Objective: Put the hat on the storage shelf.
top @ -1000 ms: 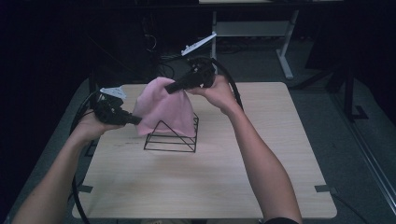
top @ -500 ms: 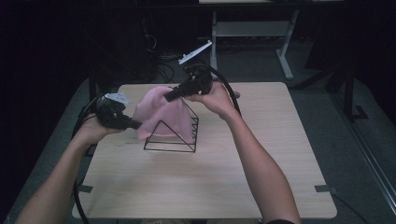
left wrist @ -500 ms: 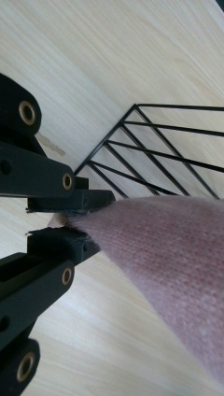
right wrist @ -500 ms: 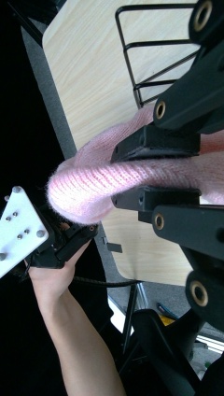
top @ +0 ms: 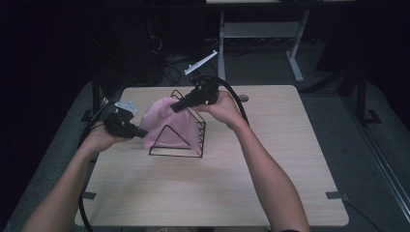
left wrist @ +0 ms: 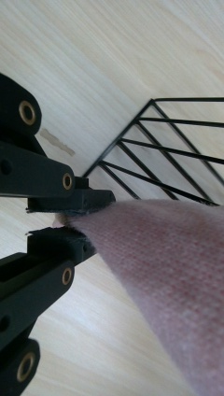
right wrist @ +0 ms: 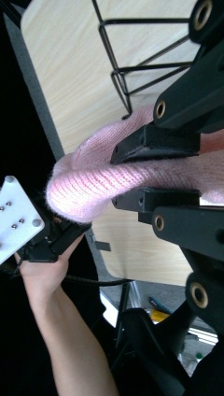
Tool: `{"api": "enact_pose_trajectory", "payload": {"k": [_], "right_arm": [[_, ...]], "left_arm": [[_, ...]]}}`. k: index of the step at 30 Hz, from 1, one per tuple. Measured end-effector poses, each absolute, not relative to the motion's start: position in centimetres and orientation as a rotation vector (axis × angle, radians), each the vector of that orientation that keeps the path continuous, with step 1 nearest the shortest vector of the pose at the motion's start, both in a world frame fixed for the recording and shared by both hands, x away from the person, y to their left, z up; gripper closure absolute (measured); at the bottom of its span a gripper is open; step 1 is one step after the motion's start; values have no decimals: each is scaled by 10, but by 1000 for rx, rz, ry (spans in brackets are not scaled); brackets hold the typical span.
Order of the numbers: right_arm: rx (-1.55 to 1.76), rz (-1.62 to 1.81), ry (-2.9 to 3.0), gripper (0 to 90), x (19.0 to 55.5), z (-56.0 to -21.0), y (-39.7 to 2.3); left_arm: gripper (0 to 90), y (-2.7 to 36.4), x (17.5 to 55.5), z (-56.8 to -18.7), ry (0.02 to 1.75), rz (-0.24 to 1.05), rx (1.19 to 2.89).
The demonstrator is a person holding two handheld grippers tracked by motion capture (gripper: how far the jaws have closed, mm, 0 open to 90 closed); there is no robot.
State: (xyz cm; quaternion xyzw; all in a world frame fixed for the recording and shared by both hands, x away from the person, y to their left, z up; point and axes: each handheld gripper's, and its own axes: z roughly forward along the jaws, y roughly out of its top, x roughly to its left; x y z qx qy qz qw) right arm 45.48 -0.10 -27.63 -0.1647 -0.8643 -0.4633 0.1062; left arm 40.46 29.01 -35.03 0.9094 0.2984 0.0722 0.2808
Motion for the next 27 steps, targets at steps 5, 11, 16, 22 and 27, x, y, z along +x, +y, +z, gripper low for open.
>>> {"api": "enact_pose_trajectory", "payload": {"k": [5,11,16,22,27], "right_arm": [[-484,-1348,-2544,760,454,-285,1],[-479,-1319,-2544,758,454,-293,3],[-488,-1292,-2542,755,453,-301,3],[-490,-1274,-2532,751,454,-308,3],[-490,-1266,-2521,723,453,-314,3]], "left_arm": [[821,289,406,-360,799,187,2452],[821,287,407,-368,800,187,2480],[819,284,409,-373,800,173,2505],[820,279,410,-379,787,182,2560],[823,279,411,-384,788,179,2574]]}}
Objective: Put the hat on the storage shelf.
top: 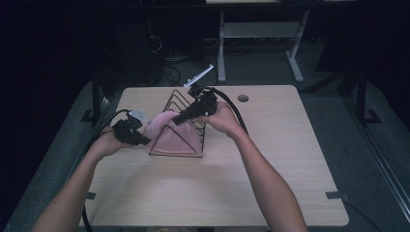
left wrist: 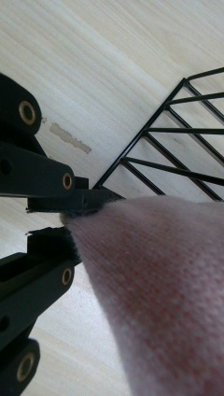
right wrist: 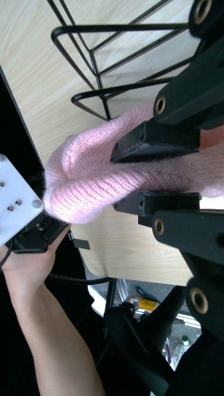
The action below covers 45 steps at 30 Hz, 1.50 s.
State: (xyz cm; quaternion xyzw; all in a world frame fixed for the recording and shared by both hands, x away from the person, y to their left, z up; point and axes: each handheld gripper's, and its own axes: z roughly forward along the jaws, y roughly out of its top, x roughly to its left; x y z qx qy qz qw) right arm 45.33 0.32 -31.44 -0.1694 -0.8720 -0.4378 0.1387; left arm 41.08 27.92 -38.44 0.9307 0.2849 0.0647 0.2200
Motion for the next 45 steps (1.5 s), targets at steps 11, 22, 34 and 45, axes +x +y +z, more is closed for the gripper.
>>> {"api": "enact_pose_trajectory", "payload": {"k": [11,22,34,45], "right_arm": [[-486,-1283,-2526,743,450,-314,-2],[-476,-1275,-2533,795,448,-321,-2],[-498,-1302,-2512,634,443,-320,-11],[-570,-1369,-2516,498,441,-313,-30]], "left_arm": [[832,281,411,-393,810,156,2588],[830,283,411,-396,833,148,2581],[735,285,405,-389,818,155,2552],[620,297,396,-383,881,151,2473]]}}
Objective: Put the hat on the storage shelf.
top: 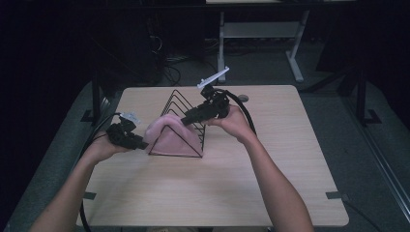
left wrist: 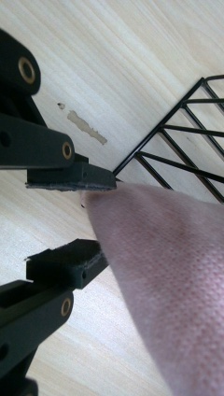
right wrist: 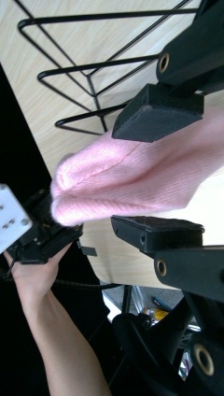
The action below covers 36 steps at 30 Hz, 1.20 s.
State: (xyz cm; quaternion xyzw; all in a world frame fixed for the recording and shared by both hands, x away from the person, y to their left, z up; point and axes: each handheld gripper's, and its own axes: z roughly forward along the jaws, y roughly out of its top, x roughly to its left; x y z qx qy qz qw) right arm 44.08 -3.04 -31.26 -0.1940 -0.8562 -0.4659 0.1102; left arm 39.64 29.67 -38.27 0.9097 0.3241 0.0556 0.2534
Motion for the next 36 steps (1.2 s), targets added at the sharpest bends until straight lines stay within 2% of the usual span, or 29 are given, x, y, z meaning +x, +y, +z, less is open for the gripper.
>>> {"api": "enact_pose_trajectory", "payload": {"k": [10,25,36], "right_arm": [[-623,-1356,-2518,447,441,-316,-45],[-674,-1338,-2541,416,437,-316,-70],[-781,-1339,-2549,361,434,-321,-100]], "left_arm": [[557,306,389,-380,882,156,2443],[535,308,384,-375,863,161,2418],[511,308,382,-372,860,158,2419]]}}
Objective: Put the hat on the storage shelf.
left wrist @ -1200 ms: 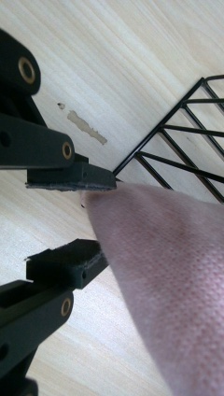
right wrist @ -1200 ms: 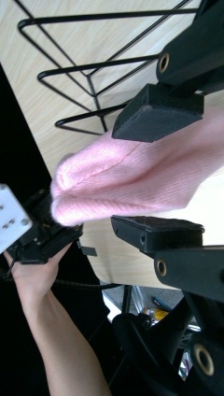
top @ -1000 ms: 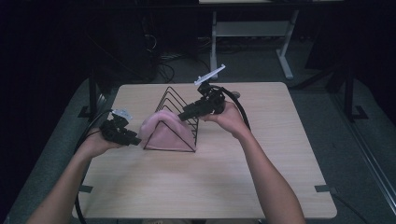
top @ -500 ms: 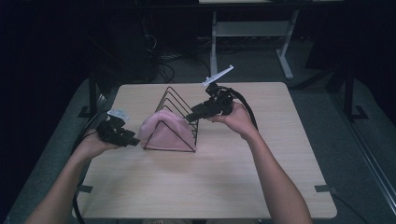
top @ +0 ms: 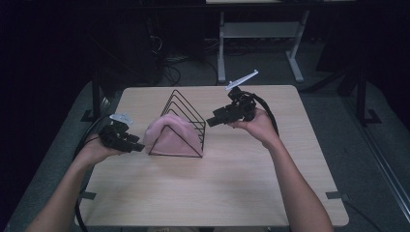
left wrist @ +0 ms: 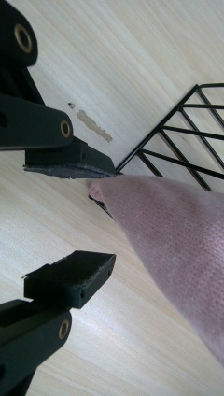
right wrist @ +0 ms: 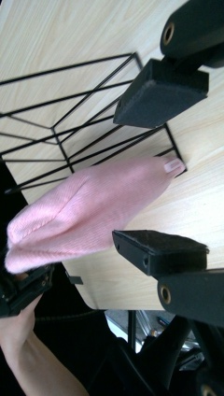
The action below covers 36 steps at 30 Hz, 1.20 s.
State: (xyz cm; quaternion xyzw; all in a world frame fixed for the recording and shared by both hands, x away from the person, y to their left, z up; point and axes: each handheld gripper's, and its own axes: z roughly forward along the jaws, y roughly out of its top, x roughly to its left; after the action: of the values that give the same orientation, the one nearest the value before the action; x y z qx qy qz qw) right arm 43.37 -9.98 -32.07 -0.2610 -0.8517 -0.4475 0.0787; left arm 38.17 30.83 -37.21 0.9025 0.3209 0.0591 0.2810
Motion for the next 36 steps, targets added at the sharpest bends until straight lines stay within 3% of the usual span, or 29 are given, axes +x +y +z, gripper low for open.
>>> {"api": "enact_pose_trajectory", "payload": {"k": [36], "right_arm": [[-1000,-1366,-2516,320,419,-342,-175]], "left_arm": [[278,315,377,-379,950,162,2357]]}}
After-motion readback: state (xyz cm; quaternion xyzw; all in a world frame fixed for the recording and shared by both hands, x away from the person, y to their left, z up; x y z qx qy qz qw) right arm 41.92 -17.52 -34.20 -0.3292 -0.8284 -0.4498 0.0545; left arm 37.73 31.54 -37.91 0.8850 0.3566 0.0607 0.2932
